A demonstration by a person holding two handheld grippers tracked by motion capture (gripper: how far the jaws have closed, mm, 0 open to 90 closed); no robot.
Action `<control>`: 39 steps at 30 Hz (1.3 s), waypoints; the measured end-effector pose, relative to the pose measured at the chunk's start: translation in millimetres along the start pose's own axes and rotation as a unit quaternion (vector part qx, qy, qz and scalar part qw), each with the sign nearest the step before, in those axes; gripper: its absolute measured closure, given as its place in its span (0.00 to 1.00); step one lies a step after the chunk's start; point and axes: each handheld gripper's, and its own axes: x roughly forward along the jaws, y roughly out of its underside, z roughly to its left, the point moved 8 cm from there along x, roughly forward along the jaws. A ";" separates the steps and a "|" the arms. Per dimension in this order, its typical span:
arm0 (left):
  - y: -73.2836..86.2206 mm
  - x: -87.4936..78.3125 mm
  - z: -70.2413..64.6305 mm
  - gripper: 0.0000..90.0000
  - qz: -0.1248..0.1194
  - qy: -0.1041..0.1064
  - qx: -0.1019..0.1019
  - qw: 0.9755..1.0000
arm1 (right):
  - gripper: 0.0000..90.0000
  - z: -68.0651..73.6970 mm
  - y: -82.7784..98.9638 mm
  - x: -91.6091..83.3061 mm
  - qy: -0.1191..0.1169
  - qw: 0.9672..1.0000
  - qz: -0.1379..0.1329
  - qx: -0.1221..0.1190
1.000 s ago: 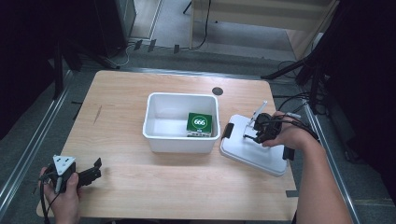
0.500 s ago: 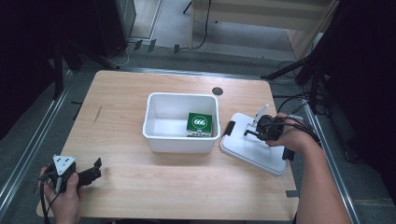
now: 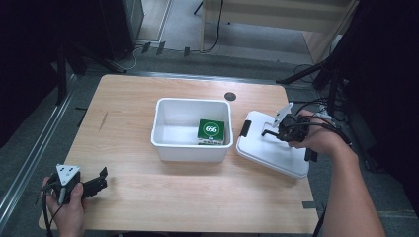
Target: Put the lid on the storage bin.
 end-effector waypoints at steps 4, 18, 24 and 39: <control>0.2 0.1 -0.4 0.00 0.000 0.000 0.001 1.000 | 0.95 -4.2 -3.6 -16.9 0.002 1.000 0.000 -0.003; 0.1 0.2 -0.7 0.00 -0.001 0.001 0.000 1.000 | 0.95 -13.0 -31.4 -70.3 0.010 0.999 -0.010 -0.032; 0.4 -0.1 -0.6 0.00 0.001 0.001 -0.002 1.000 | 0.95 -15.4 -45.1 -85.2 0.019 0.999 -0.007 -0.049; 0.5 -0.4 -0.2 0.00 0.002 0.002 -0.002 1.000 | 0.95 -9.3 -83.8 -102.7 0.014 0.997 -0.033 -0.074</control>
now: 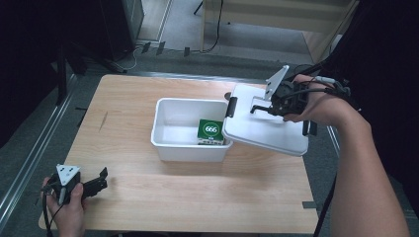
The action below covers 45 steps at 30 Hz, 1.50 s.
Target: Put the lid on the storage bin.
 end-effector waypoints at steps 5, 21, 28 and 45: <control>0.0 0.0 0.4 0.00 0.000 0.002 0.000 1.000 | 0.95 1.8 -18.6 2.5 -0.003 1.000 -0.009 -0.014; 0.0 -0.1 0.4 0.00 -0.001 0.004 -0.005 1.000 | 0.95 13.6 -75.9 19.3 -0.020 0.998 -0.029 -0.047; -0.2 -0.1 0.7 0.00 -0.002 0.005 -0.007 1.000 | 0.95 17.5 -96.7 24.9 -0.027 0.997 -0.031 -0.060; 0.2 -1.4 1.8 0.00 -0.003 0.008 -0.012 1.000 | 0.95 28.6 -139.2 38.2 -0.036 0.996 -0.031 -0.080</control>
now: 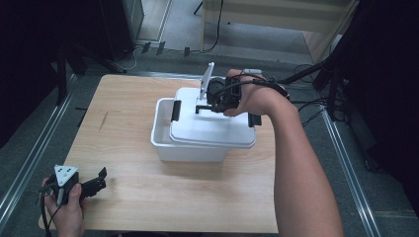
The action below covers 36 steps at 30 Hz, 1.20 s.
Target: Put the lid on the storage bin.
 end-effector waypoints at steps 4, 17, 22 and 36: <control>0.0 0.0 0.0 0.00 0.000 0.000 0.000 1.000 | 0.95 2.0 -7.7 6.5 -0.006 1.000 0.001 -0.008; -0.2 -0.2 0.0 0.00 -0.002 0.000 -0.002 1.000 | 0.95 2.5 -29.1 16.0 -0.011 1.000 -0.002 -0.024; -0.2 -0.2 0.4 0.00 -0.002 0.001 -0.002 1.000 | 0.95 3.0 -37.7 22.0 -0.014 1.000 -0.006 -0.025; -0.1 -0.1 0.8 0.00 -0.001 0.000 -0.004 1.000 | 0.95 2.0 -50.4 37.0 -0.027 0.999 -0.005 -0.025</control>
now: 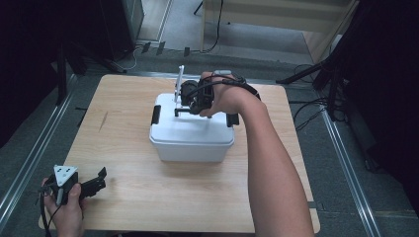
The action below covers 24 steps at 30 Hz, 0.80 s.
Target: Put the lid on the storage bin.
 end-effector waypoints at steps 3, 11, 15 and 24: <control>0.0 0.2 0.6 0.00 0.001 -0.002 -0.002 1.000 | 0.95 0.4 0.2 0.9 0.001 1.000 0.003 0.003; -0.1 0.1 0.7 0.00 0.001 -0.002 0.000 1.000 | 0.95 -0.5 1.9 6.0 0.002 1.000 -0.003 0.008; -0.2 0.1 0.7 0.00 0.001 -0.002 0.000 1.000 | 0.95 0.6 1.2 8.2 0.000 1.000 -0.002 0.004; -0.4 0.5 0.8 0.00 -0.001 -0.001 -0.003 1.000 | 0.89 4.1 3.8 11.8 -0.004 1.000 -0.009 0.010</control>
